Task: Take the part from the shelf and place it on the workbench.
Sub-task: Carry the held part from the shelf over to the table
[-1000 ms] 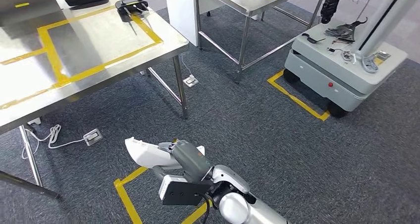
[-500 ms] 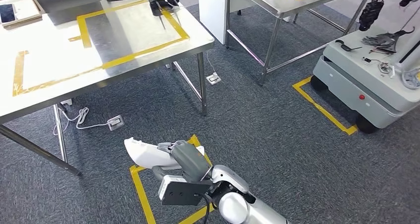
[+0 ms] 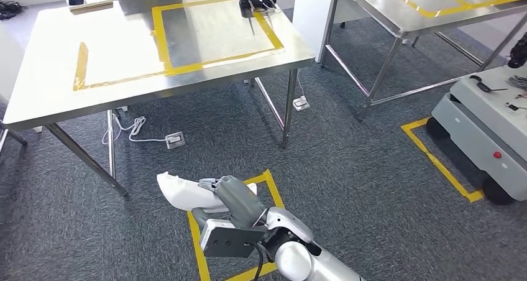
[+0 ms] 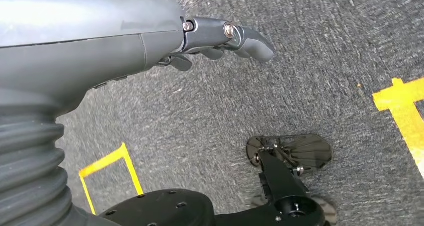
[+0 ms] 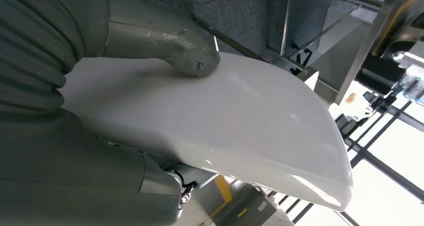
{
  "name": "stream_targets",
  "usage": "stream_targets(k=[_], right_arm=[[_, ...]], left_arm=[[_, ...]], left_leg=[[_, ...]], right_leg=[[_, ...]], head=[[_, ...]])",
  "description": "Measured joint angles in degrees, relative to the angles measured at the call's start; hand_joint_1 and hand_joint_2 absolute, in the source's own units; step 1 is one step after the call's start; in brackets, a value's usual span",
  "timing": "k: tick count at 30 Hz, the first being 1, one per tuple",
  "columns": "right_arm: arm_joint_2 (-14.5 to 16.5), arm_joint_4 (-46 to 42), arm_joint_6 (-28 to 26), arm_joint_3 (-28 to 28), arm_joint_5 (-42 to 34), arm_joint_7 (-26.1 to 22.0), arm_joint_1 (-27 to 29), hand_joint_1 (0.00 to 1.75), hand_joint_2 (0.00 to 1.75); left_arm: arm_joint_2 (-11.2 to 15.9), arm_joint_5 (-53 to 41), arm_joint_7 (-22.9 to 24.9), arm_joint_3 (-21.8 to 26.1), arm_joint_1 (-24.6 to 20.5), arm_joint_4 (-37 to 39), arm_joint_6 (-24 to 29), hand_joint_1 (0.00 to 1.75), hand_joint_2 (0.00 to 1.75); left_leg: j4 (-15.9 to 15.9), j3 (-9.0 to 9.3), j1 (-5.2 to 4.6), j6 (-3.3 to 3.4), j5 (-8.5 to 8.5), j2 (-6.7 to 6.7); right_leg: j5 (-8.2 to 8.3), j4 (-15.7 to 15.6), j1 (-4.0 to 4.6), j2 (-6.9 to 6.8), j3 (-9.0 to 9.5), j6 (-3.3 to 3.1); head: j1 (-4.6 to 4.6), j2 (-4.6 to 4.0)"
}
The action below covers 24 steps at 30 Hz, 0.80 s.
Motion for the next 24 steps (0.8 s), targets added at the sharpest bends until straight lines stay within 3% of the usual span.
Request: stream_targets(k=[2,4,5,7,9,11,12,15,17,21,24], right_arm=[[0.00,0.00,0.01,0.00,0.00,0.01,-0.03,1.57,1.75],[0.03,0.00,0.01,0.00,0.00,0.01,-0.01,1.57,1.75],[0.07,0.00,0.00,0.00,0.01,0.01,0.00,1.57,1.75],[0.18,-0.01,-0.04,0.00,0.00,-0.04,0.03,1.57,1.75],[0.20,-0.01,-0.08,-0.01,-0.15,-0.11,0.23,1.57,1.75],[0.18,0.00,-0.09,-0.02,-0.44,-0.16,0.61,1.57,1.75],[0.17,0.00,-0.09,-0.03,-0.56,-0.19,0.78,1.57,1.75],[0.17,0.00,-0.10,-0.05,-0.76,-0.25,1.00,1.57,1.75],[0.17,0.00,-0.13,-0.11,-0.81,-0.33,1.07,1.57,1.75],[0.09,0.00,-0.17,-0.21,-0.85,-0.39,1.22,1.57,1.75],[0.07,0.01,-0.17,-0.24,-0.98,-0.50,1.11,1.57,1.75]], left_arm=[[-0.05,0.01,-0.01,0.00,0.00,0.00,0.00,0.00,1.75],[-0.03,0.01,-0.02,0.00,0.17,0.00,0.00,0.00,1.75],[0.00,0.01,-0.02,0.00,0.31,0.00,0.00,0.00,1.75],[0.07,0.00,-0.02,0.00,0.44,0.00,0.00,0.00,1.75],[0.07,-0.01,-0.03,0.00,0.36,0.01,0.00,0.00,1.75],[0.06,-0.05,-0.03,0.00,0.39,0.01,0.00,0.00,1.75],[0.09,-0.09,-0.02,0.00,0.45,0.01,0.00,0.00,1.75],[0.22,-0.21,-0.01,0.00,0.47,-0.02,0.00,0.00,1.75],[0.21,-0.27,-0.02,-0.01,0.43,-0.02,0.00,0.00,1.75],[0.15,-0.31,0.09,-0.01,0.61,0.00,0.00,0.00,1.75],[0.13,-0.34,0.21,-0.01,0.58,0.00,0.00,0.00,1.75]], left_leg=[[0.04,-0.30,0.02,-0.68,0.15,-0.99],[-0.19,-0.61,0.16,-1.55,0.35,-1.70],[-0.04,-0.76,0.21,-1.88,0.21,-1.23],[2.77,-2.06,0.17,-2.38,-1.70,1.30],[9.63,-4.98,0.21,-2.78,-5.40,3.77],[14.90,-7.14,0.34,-3.15,-7.25,4.32],[14.77,-6.85,0.40,-3.25,-6.65,4.42],[4.53,-1.11,0.41,-3.07,-2.11,4.91],[0.19,1.18,0.28,-2.48,-1.23,5.11],[-0.13,1.18,0.16,-1.89,-1.16,4.90],[-0.13,1.16,0.10,-1.49,-1.17,4.91]], right_leg=[[0.78,-3.83,0.08,1.20,1.67,-0.24],[0.82,-4.20,0.21,0.63,1.82,-0.53],[1.00,-4.46,0.16,0.19,2.00,-0.85],[1.41,-5.01,-0.09,-0.68,2.37,-1.58],[1.51,-5.11,-0.07,-1.53,2.36,-1.93],[1.47,-5.07,-0.03,-2.34,2.29,-1.97],[1.45,-5.04,-0.04,-2.62,2.28,-1.95],[1.17,-4.58,0.02,-3.05,2.23,-1.47],[0.93,-4.14,0.28,-3.16,2.00,-1.02],[1.18,-4.30,0.47,-3.14,1.97,-1.81],[1.47,-4.81,0.46,-3.15,2.20,-1.31]], head=[[-0.01,0.00],[0.01,0.00],[-0.03,0.00],[-0.28,0.00],[-0.49,0.00],[-0.48,0.00],[-0.49,0.00],[-0.51,0.00],[-0.47,0.00],[-0.40,0.00],[-0.40,0.00]])
